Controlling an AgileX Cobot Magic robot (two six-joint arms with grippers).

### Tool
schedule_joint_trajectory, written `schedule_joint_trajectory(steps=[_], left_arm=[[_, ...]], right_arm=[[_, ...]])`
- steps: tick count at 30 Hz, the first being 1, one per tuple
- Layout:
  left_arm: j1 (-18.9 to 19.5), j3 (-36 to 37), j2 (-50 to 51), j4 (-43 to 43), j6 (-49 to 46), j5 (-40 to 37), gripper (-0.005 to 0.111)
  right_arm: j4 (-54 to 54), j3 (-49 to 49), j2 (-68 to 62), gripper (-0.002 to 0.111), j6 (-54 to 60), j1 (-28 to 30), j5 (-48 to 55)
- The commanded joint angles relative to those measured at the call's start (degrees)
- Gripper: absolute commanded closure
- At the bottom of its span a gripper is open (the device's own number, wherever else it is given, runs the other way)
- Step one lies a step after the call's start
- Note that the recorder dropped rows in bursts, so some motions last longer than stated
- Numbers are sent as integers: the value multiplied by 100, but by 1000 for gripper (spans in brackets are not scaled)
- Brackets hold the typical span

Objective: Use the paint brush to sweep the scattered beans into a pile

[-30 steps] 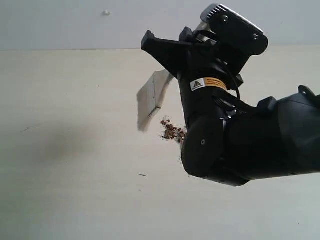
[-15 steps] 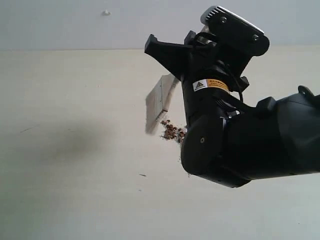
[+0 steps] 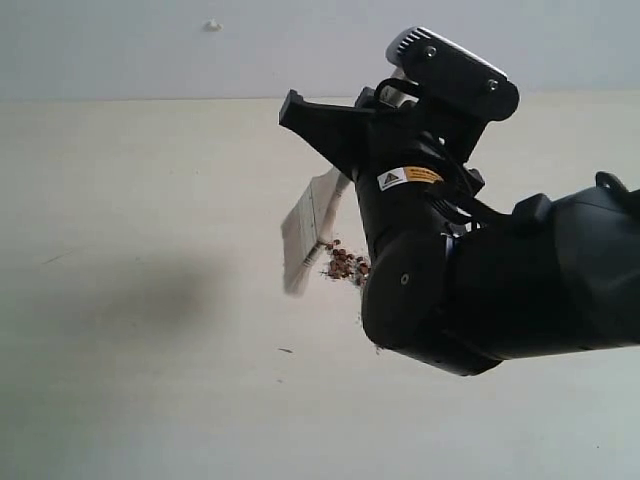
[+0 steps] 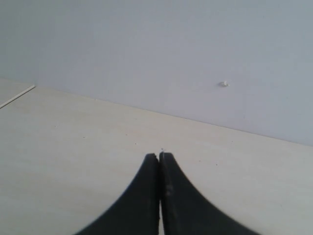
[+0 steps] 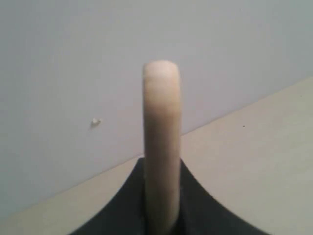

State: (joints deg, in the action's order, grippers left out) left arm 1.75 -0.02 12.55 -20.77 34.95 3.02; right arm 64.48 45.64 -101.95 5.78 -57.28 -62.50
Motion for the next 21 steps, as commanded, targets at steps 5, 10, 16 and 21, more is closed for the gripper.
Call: schedule_joint_trajectory(steps=[5,10,16,21], left_arm=[[24,2,-26,43,-36,21,107],[24,2,-26,43,-36,21,107],[24,2,-26,43,-36,21,107],[24,2,-26,43,-36,21,107]], right_arm=[[-33,45,-7,108,12,3,-147],[-33,45,-7,108,25,3,-147],[-79,45,-7,108,48,3,-102],[-153,45,-7,108,21,3,201]])
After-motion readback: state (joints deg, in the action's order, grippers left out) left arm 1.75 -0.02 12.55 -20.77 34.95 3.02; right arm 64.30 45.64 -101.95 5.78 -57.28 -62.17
